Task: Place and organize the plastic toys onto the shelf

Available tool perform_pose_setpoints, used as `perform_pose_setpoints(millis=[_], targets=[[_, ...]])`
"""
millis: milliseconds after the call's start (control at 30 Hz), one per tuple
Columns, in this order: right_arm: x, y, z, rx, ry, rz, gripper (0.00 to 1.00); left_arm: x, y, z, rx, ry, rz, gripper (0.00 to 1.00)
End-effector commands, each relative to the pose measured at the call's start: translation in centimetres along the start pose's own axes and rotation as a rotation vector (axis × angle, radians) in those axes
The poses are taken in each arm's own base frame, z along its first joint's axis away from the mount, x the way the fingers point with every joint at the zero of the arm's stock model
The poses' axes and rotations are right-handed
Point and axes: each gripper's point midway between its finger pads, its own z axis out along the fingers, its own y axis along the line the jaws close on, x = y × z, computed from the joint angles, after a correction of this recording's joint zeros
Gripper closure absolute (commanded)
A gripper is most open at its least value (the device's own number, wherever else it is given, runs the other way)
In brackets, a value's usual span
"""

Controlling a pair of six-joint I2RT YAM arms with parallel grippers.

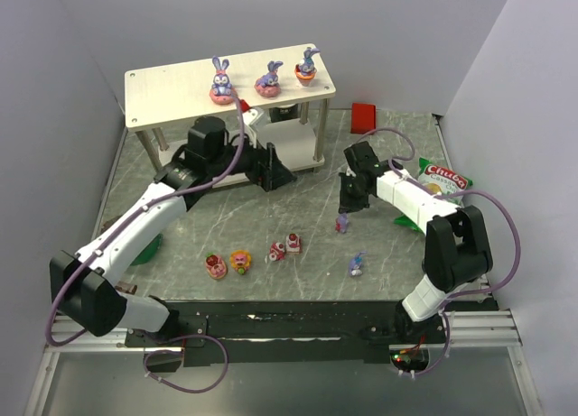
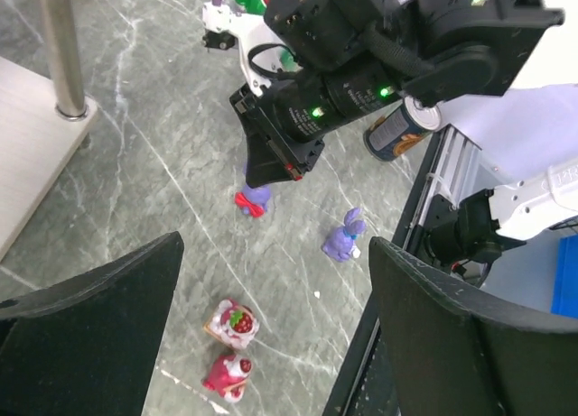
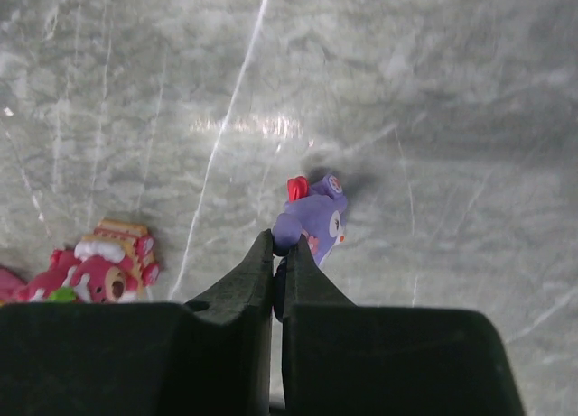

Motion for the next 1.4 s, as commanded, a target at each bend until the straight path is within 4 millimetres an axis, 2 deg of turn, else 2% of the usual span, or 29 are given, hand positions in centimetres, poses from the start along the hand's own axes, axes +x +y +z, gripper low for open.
perform_pose_setpoints(millis=[0, 67, 133, 167, 200, 233, 333, 367, 400, 467, 633, 900, 1100, 1300, 1367], targets=[[-1.8, 2.0, -5.3, -0.046, -0.044, 0.097, 1.00, 1.1, -0.3, 3.4, -0.044, -0.017, 0.074, 0.08], [-2.9, 2.9, -7.8, -0.075, -0.083, 0.146, 1.00, 1.6, -0.6, 4.9, -0.095, -0.031, 0.103, 0.05], [-3.2, 3.5, -9.9, -0.105, -0.100, 0.171, 1.00, 2.1, -0.4, 6.2, -0.124, -0.046, 0.113, 0.02], [-3.8, 4.1, -11.0, -0.126, -0.121, 0.190, 1.00, 2.6, -1.0, 6.9, -0.125, -0.046, 0.115, 0.01], [-3.8, 4.2, -11.8, -0.133, -0.121, 0.200, 1.00, 2.5, -0.2, 7.5, -0.168, -0.068, 0.119, 0.01], [-4.0, 4.7, -12.9, -0.165, -0.134, 0.206, 1.00, 2.3, -0.4, 7.9, -0.172, -0.088, 0.124, 0.01], [-4.2, 5.8, -15.1, -0.228, -0.158, 0.236, 1.00, 2.3, -0.7, 9.0, -0.210, -0.118, 0.144, 0.03], [-4.2, 6.0, -15.6, -0.241, -0.163, 0.252, 1.00, 2.0, -1.3, 9.5, -0.206, -0.140, 0.163, 0.04], [-4.2, 6.2, -16.0, -0.255, -0.167, 0.256, 1.00, 2.0, -0.9, 9.8, -0.238, -0.148, 0.169, 0.04], [-4.0, 6.6, -16.8, -0.284, -0.168, 0.269, 1.00, 1.4, -1.6, 10.5, -0.236, -0.181, 0.190, 0.04], [-3.8, 7.1, -17.8, -0.318, -0.167, 0.294, 1.00, 1.2, -2.0, 11.6, -0.238, -0.217, 0.224, 0.01], [-4.0, 7.6, -18.7, -0.351, -0.183, 0.325, 1.00, 3.3, -2.7, 12.7, -0.243, -0.185, 0.239, 0.12], [-4.2, 7.4, -19.2, -0.360, -0.198, 0.360, 1.00, 3.8, -1.9, 13.0, -0.323, -0.183, 0.248, 0.18], [-4.3, 6.6, -19.4, -0.349, -0.215, 0.379, 1.00, 4.6, -1.5, 12.9, -0.365, -0.170, 0.256, 0.14], [-4.2, 6.4, -19.3, -0.346, -0.213, 0.379, 1.00, 4.7, -1.3, 12.9, -0.375, -0.171, 0.256, 0.16]])
